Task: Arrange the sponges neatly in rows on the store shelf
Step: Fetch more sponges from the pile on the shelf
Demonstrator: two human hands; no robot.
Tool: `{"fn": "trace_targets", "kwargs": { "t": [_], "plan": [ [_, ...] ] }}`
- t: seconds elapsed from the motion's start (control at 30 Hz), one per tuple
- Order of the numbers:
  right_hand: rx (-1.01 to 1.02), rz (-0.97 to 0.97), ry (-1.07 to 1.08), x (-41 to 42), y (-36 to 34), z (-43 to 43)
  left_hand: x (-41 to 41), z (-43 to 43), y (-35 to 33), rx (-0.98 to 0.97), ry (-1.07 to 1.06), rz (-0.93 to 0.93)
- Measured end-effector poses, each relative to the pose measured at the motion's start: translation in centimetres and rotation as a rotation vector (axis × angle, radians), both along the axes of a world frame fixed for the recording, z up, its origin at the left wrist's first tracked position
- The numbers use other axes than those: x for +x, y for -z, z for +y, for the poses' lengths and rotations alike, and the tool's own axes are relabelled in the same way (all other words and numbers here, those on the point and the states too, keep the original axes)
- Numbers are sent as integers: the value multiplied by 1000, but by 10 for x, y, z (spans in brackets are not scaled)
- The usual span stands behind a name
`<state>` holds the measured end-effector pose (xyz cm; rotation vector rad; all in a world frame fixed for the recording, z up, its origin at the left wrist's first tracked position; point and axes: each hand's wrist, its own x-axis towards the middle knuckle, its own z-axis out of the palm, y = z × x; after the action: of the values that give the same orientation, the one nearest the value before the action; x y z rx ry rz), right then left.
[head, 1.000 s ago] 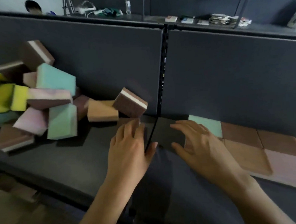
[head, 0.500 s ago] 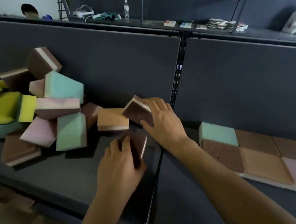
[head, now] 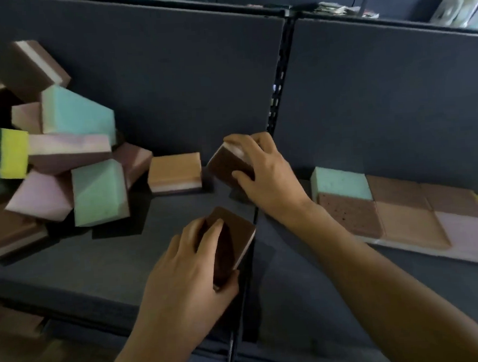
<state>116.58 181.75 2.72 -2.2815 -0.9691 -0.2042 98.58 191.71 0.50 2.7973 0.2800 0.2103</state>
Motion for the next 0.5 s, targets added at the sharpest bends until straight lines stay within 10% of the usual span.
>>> {"fn": "trace_targets", "kwargs": {
  "t": [0.5],
  "plan": [
    [295, 11, 304, -56, -25, -241, 31, -160, -11, 23, 451, -33]
  ]
}}
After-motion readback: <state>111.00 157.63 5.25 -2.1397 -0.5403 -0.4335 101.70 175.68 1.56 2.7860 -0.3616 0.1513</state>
